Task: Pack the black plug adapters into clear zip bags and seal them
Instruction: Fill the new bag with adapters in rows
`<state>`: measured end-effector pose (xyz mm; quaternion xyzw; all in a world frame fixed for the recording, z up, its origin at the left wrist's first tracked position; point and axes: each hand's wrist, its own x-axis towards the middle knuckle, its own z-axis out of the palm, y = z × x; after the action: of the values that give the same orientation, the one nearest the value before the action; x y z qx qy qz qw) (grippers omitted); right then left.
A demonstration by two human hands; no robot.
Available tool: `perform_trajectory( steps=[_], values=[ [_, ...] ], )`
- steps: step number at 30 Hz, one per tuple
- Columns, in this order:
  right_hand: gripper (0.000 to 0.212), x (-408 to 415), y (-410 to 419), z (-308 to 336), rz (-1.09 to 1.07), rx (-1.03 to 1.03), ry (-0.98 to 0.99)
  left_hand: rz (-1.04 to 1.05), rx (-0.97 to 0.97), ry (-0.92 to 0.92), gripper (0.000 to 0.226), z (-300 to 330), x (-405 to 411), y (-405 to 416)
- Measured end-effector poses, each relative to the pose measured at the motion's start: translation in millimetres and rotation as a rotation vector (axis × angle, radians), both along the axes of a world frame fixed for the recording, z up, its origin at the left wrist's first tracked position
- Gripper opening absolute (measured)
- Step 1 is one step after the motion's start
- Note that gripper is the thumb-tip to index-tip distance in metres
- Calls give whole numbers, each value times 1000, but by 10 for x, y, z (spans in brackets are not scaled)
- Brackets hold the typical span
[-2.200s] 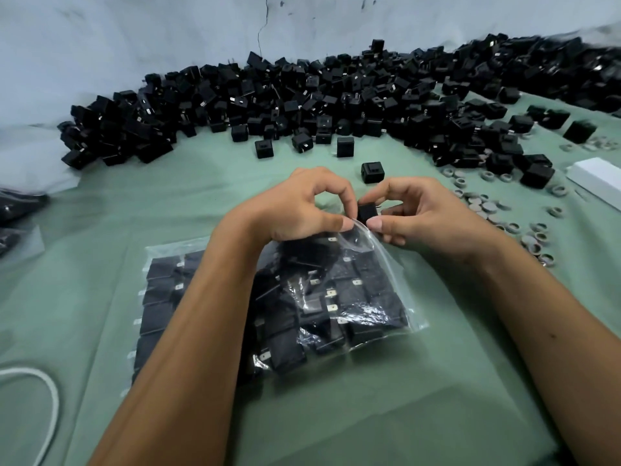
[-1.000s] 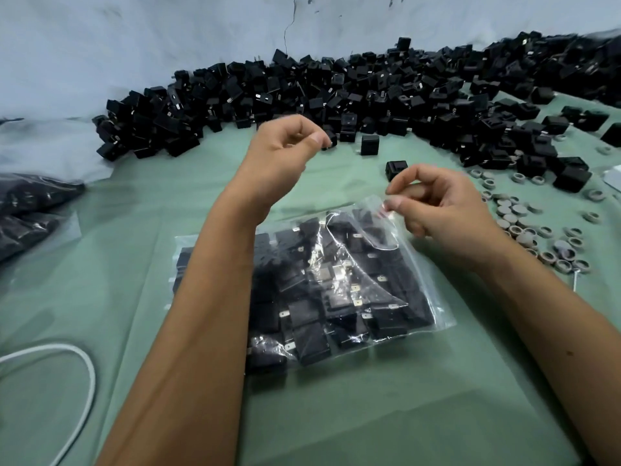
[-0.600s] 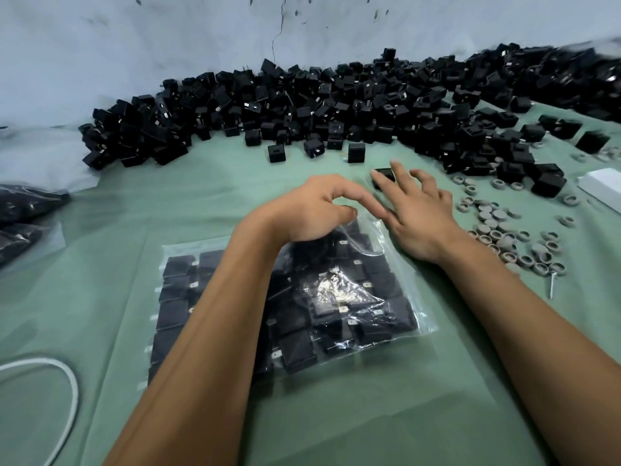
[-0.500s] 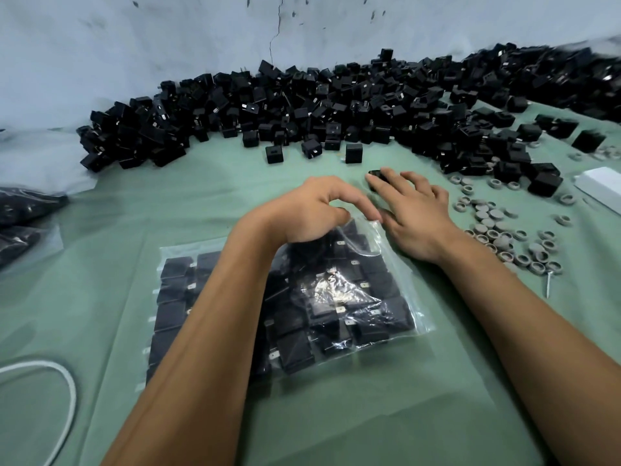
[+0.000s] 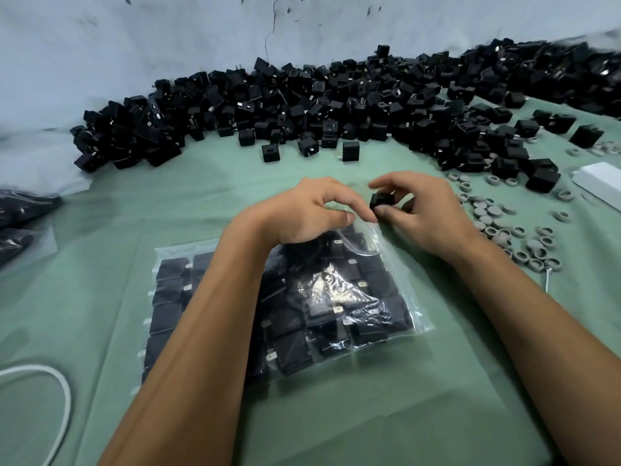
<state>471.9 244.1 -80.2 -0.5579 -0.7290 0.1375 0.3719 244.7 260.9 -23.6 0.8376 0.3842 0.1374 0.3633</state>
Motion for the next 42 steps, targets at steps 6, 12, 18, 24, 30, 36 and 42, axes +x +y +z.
perform_trajectory(
  steps=[6,12,18,24,30,36,42],
  values=[
    [54,195,-210,279,320,-255,334,-1,66,-25,7,59,-121,29],
    [68,48,-230,251,615,-488,537,4,77,-122,10,89,-125,9],
    [52,37,-242,256,496,-461,570,11,77,-145,12,114,-122,-17],
    [42,-195,-299,219,469,-316,328,23,75,-133,11,107,-108,-6],
    [49,-310,-303,195,395,-350,410,27,57,-159,13,106,-112,-6],
    [42,-301,-280,159,374,-306,414,25,47,-179,14,71,-105,11],
    [16,-138,3,-40,-7,-192,486,1,13,-180,10,53,-111,6]
  ],
)
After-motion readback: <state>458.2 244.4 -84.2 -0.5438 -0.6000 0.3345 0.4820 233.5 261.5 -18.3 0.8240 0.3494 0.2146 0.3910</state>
